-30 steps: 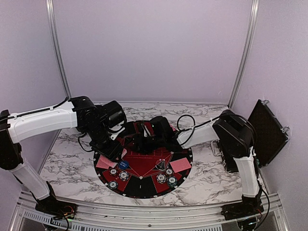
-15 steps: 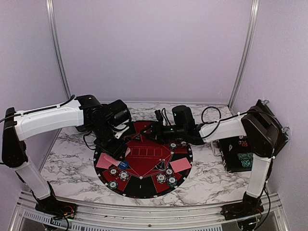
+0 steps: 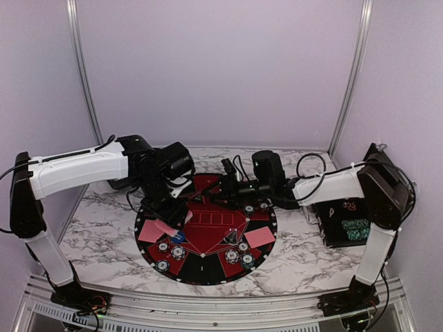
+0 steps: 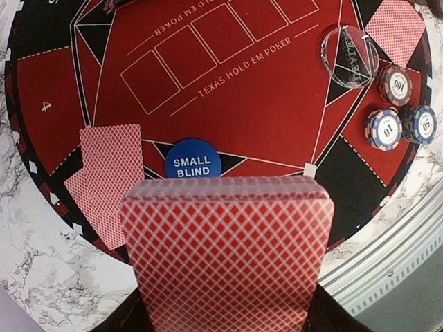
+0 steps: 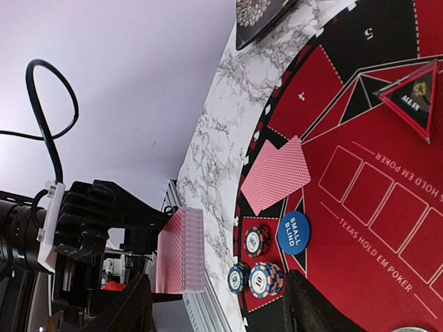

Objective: Distribute texas hold em gaming equipment
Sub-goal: Pick up the poker card from the face-down deck piles.

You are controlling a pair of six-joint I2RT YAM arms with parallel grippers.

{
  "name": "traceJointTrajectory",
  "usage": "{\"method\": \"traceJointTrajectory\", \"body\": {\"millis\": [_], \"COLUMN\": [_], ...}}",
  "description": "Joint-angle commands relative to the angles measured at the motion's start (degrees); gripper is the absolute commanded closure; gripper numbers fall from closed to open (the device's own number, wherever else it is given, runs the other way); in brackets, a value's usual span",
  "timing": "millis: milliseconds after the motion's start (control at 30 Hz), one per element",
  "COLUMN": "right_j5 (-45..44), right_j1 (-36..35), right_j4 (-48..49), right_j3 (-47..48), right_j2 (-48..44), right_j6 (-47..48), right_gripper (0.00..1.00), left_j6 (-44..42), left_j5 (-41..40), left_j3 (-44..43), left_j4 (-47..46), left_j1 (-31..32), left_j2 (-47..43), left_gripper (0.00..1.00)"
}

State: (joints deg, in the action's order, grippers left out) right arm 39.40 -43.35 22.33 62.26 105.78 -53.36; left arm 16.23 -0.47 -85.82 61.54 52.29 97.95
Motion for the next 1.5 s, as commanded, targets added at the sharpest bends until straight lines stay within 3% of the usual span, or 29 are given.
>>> {"method": "traceJointTrajectory", "body": {"millis": [0, 867, 1467], "right_j5": [3.39, 8.12, 6.38], "right_j1": [-2.48, -7.4, -6.09], "right_j4": [0.78, 2.77, 2.54], "right_j3": [3.81, 11.02, 9.14], "right_j2": [1.75, 10.95, 11.76], "right_j6": [0.0, -1.78, -2.12], "right_gripper": [0.37, 0.34, 0.5], "left_j6": [-1.25, -1.71, -1.14], "left_j5": [0.21, 0.21, 0.21], "left_j3": [-2.24, -3.17, -2.87], "left_j4": [0.25, 0.34, 0.51], "left_j1": [0.14, 0.13, 0.16], "left_j2": [0.53, 0.47, -0.86], "left_gripper": [0.47, 0.47, 0.47]}}
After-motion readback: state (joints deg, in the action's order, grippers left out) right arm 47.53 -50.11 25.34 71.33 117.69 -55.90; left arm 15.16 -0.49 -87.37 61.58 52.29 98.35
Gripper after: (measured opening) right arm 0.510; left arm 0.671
